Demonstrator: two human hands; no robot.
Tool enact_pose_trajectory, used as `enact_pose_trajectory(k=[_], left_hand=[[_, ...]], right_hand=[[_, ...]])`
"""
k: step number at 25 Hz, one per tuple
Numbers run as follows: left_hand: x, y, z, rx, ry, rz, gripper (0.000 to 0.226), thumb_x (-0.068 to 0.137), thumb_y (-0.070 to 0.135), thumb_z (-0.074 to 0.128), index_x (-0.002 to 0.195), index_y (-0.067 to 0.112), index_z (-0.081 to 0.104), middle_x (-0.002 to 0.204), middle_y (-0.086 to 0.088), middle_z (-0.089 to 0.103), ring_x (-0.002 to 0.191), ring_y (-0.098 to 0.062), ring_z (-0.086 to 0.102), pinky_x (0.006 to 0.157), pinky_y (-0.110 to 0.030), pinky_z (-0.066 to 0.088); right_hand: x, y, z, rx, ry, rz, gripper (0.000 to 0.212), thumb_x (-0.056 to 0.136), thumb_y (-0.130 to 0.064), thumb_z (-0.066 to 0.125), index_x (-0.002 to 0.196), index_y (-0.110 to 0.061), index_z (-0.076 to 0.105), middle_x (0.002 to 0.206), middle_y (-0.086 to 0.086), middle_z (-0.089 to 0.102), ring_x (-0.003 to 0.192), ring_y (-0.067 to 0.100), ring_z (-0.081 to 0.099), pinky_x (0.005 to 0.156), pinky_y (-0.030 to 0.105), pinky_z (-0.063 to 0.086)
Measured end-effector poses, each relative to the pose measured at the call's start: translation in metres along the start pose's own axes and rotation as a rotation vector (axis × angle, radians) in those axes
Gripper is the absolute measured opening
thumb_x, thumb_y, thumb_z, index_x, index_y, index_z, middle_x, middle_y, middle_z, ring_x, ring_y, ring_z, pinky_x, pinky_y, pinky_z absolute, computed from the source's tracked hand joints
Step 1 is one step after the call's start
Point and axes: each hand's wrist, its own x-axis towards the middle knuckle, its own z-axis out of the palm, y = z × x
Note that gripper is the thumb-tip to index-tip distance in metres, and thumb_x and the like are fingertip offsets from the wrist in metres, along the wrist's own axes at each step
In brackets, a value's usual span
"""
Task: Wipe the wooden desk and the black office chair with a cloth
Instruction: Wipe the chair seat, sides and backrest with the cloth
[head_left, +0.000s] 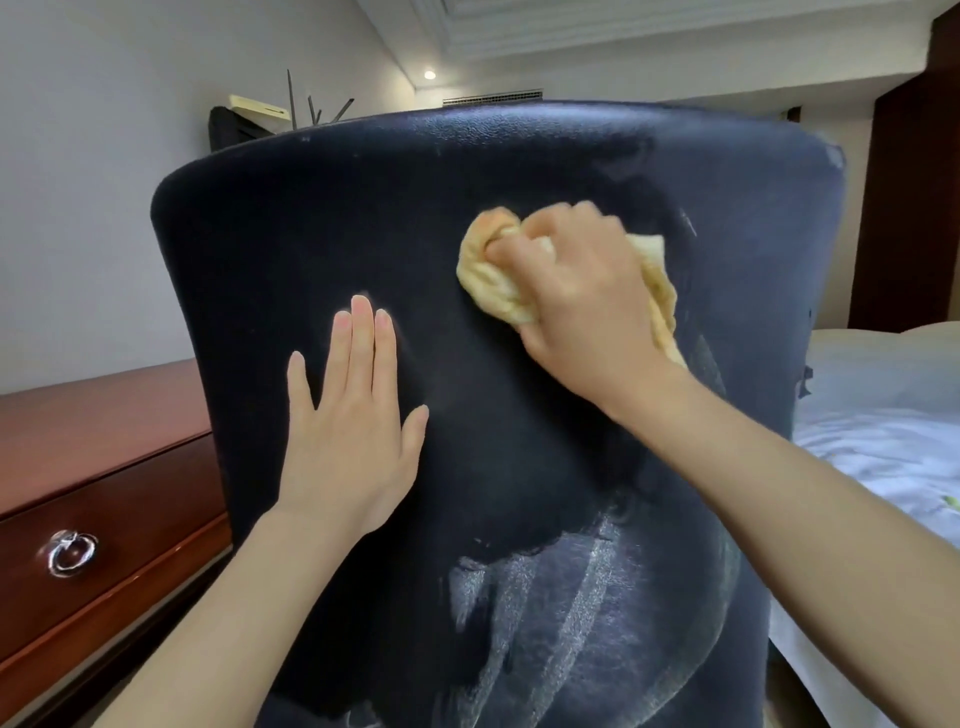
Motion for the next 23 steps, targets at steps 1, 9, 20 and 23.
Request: enact_pose_trajectory(k=[1,9,20,23], left_hand=[[0.000,-0.003,0.000,-0.012,-0.004,-0.008,0.074,0.093,0.045,0.018,0.145,0.008,-0.019,0.157,-0.011,-0.020,0.146,-0.023,-0.014,0.115,-0.052,0.007],[-0.009,-0.009,-0.008,-0.230,-0.067,-0.072,0.072,0.098,0.037,0.031,0.150,0.016,-0.014,0.158,-0.001,-0.020,0.146,-0.019,-0.010,0.114,-0.050,-0.005],[-0.029,-0.024,-0.002,-0.287,-0.256,0.022,0.075,0.100,0.033,0.038,0.149,0.022,-0.018,0.156,0.007,-0.023,0.145,-0.014,-0.015,0.115,-0.051,-0.003],[-0.027,-0.027,-0.001,-0.318,-0.249,0.046,0.071,0.101,0.023,0.036,0.149,0.023,-0.016,0.157,0.008,-0.021,0.145,-0.014,-0.013,0.116,-0.052,0.000]], right_hand=[[-0.009,-0.009,0.004,0.001,-0.030,-0.043,0.022,0.073,0.001,0.058,0.091,-0.004,0.069,0.083,0.014,0.062,0.067,0.031,0.051,0.061,0.037,0.028],[-0.130,-0.078,0.007,0.106,-0.577,-0.385,0.020,0.071,-0.008,0.056,0.087,-0.018,0.062,0.071,-0.002,0.050,0.064,0.018,0.043,0.060,0.031,0.031],[-0.199,-0.088,-0.024,0.218,-1.079,-0.812,0.018,0.080,-0.018,0.052,0.066,-0.029,0.055,0.061,-0.009,0.050,0.053,0.013,0.049,0.049,0.029,0.035],[-0.158,-0.090,-0.007,0.192,-0.939,-0.573,0.023,0.066,0.002,0.046,0.068,-0.021,0.042,0.046,-0.002,0.025,0.035,0.015,0.026,0.041,0.022,0.020]])
